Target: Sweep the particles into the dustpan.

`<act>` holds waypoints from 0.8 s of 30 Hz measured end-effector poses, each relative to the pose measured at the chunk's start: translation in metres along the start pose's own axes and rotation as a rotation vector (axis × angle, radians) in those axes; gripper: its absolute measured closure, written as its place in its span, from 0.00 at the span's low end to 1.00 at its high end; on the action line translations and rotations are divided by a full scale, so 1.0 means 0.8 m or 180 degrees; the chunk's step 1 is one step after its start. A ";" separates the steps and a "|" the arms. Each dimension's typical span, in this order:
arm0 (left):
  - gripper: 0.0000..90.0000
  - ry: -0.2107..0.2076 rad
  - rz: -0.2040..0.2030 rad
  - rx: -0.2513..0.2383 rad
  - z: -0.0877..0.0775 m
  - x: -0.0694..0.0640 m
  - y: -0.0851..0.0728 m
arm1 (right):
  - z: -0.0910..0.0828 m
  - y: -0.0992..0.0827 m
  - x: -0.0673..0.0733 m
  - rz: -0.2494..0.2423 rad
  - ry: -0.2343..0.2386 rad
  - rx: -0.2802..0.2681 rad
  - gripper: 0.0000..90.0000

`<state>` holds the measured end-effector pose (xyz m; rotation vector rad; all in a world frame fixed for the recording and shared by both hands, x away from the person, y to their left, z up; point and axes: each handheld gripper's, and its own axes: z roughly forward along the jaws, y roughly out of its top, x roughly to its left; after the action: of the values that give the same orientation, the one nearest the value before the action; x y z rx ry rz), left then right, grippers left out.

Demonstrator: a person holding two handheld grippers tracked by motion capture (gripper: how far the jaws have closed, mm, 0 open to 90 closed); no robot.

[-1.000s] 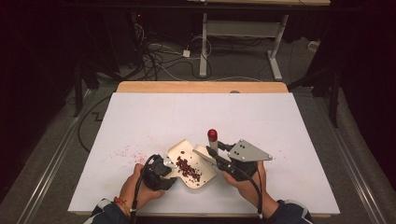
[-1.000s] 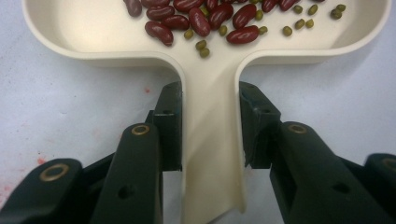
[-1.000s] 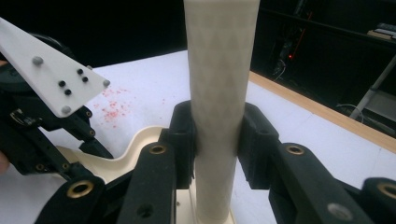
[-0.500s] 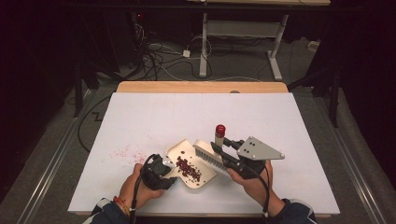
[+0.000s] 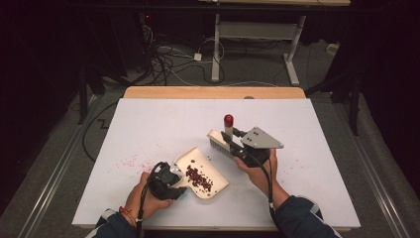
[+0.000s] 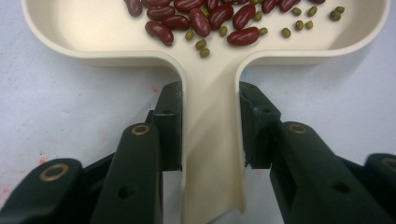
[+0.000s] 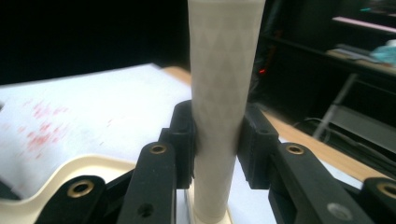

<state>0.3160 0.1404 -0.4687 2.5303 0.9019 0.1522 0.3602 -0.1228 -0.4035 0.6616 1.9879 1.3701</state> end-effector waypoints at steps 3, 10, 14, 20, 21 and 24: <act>0.71 -0.0004 -0.0024 -0.0011 0.000 0.003 -0.001 | 0.004 0.001 0.014 -0.0027 0.0116 0.0034 0.78; 0.71 0.0000 -0.0087 -0.0022 -0.001 0.010 -0.003 | -0.010 0.003 0.036 -0.0023 0.0365 0.0034 0.78; 0.71 0.0007 -0.0096 -0.0026 -0.001 0.011 -0.003 | -0.020 0.007 0.046 -0.0027 0.0495 -0.0005 0.78; 0.71 0.0007 -0.0111 -0.0043 -0.001 0.012 -0.004 | -0.032 0.017 0.044 -0.0034 0.0526 -0.0078 0.78; 0.71 0.0007 -0.0115 -0.0046 -0.001 0.012 -0.004 | -0.033 0.018 0.042 -0.0026 0.0503 -0.0099 0.78; 0.71 0.0010 -0.0128 -0.0054 -0.001 0.012 -0.004 | -0.031 0.019 0.036 0.0004 0.0415 -0.0140 0.78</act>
<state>0.3212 0.1489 -0.4701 2.4952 0.9479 0.1508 0.3234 -0.1133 -0.3886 0.5664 2.0521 1.4870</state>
